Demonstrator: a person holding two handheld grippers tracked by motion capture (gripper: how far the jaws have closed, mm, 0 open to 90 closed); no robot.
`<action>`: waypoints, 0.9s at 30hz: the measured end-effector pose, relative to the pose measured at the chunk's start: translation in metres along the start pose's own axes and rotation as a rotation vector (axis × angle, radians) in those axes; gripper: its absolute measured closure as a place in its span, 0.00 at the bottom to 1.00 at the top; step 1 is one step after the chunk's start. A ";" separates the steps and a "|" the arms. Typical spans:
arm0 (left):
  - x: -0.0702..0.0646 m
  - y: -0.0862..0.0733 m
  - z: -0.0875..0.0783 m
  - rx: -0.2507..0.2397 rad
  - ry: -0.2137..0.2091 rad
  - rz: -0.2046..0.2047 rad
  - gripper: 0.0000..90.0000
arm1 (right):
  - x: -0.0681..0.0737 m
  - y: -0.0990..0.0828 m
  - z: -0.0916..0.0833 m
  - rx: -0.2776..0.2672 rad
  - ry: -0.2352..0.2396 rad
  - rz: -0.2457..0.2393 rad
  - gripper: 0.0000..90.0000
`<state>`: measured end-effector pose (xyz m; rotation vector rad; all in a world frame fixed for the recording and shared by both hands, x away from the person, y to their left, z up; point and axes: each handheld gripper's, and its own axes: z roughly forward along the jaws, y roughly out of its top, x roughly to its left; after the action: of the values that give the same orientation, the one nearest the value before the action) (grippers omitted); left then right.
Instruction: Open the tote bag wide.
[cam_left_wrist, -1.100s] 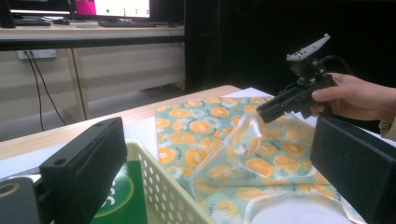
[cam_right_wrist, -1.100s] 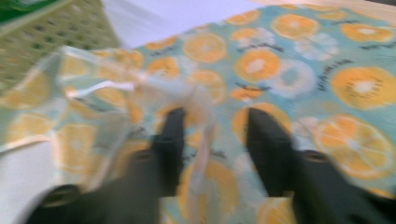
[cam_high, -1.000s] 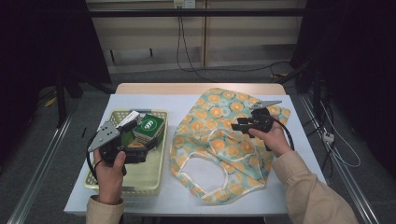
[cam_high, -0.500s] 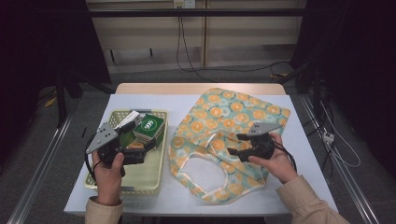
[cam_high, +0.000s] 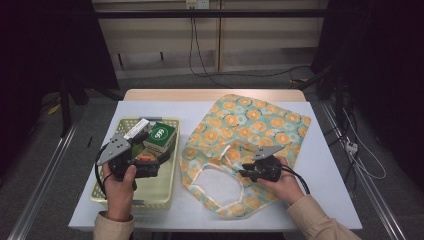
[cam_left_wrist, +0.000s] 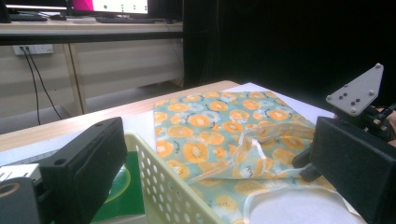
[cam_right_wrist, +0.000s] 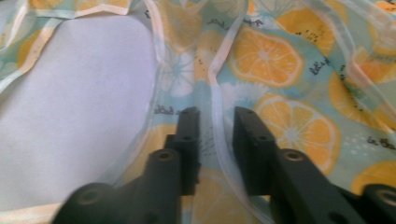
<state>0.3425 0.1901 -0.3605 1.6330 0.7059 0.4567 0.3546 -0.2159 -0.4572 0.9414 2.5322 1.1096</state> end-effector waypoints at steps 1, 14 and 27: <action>0.000 0.000 0.000 0.000 0.000 0.002 0.04 | 0.000 0.000 0.000 0.000 -0.006 0.000 0.86; -0.003 0.001 0.003 -0.001 -0.013 0.006 0.04 | 0.001 0.002 -0.001 0.008 0.047 0.032 1.00; -0.003 0.002 0.001 -0.003 -0.010 0.007 0.04 | -0.013 0.020 -0.031 -0.106 0.066 0.093 1.00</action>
<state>0.3414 0.1869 -0.3590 1.6345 0.6917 0.4541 0.3606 -0.2326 -0.4221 1.0197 2.4750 1.3090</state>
